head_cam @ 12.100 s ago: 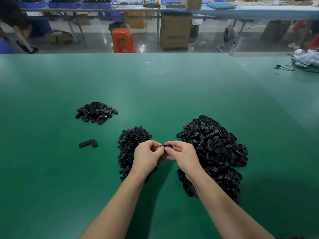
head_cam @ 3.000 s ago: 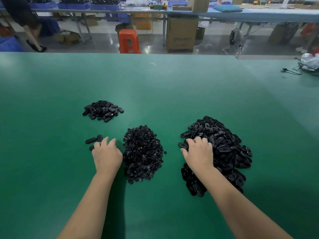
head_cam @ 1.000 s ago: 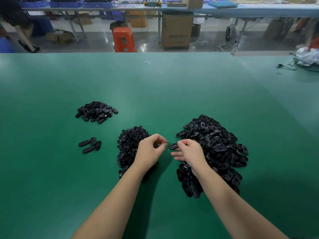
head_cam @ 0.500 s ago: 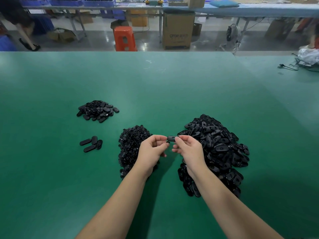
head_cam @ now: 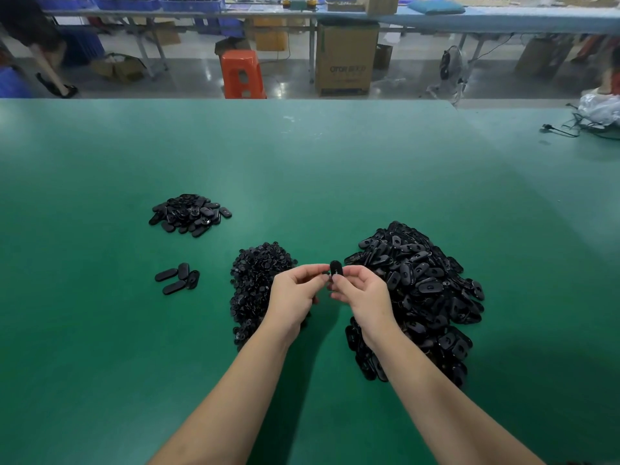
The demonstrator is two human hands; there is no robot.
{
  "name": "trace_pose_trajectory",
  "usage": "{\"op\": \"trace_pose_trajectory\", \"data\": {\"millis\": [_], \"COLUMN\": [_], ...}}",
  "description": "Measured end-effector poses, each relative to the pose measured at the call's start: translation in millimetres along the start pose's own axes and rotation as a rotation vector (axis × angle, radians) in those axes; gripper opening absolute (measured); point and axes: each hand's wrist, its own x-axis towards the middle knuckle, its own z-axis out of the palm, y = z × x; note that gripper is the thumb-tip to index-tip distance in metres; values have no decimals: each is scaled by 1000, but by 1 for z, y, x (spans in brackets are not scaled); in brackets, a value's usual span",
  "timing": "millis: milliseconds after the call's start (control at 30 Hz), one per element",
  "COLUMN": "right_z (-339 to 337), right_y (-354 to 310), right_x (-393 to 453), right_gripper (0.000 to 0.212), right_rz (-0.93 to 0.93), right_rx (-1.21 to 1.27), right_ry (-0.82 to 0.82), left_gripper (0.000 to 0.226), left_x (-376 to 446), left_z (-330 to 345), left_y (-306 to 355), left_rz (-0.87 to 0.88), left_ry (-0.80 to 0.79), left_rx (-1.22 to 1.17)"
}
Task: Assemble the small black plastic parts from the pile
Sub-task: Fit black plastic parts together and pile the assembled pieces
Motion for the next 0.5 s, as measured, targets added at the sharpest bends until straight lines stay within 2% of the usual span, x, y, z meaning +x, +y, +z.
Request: {"op": "trace_pose_trajectory", "data": {"millis": [133, 200, 267, 400, 500], "right_z": [-2, -3, -2, 0, 0], "right_y": [3, 3, 4, 6, 7], "right_x": [0, 2, 2, 2, 2], "right_gripper": [23, 17, 7, 18, 17], "right_rz": [-17, -29, -23, -5, -26], "right_rx": [-190, -253, -227, -163, -135], "right_ry": [-62, -90, -84, 16, 66], "left_gripper": [22, 22, 21, 19, 11], "left_x": [-1, -1, 0, -1, -3], "left_z": [-1, -1, -2, -1, 2], "left_y": [3, 4, 4, 3, 2], "left_rz": [17, 28, 32, 57, 67], "left_ry": [-33, -36, -17, 31, 66], "left_rx": [77, 96, 104, 105, 117]}}
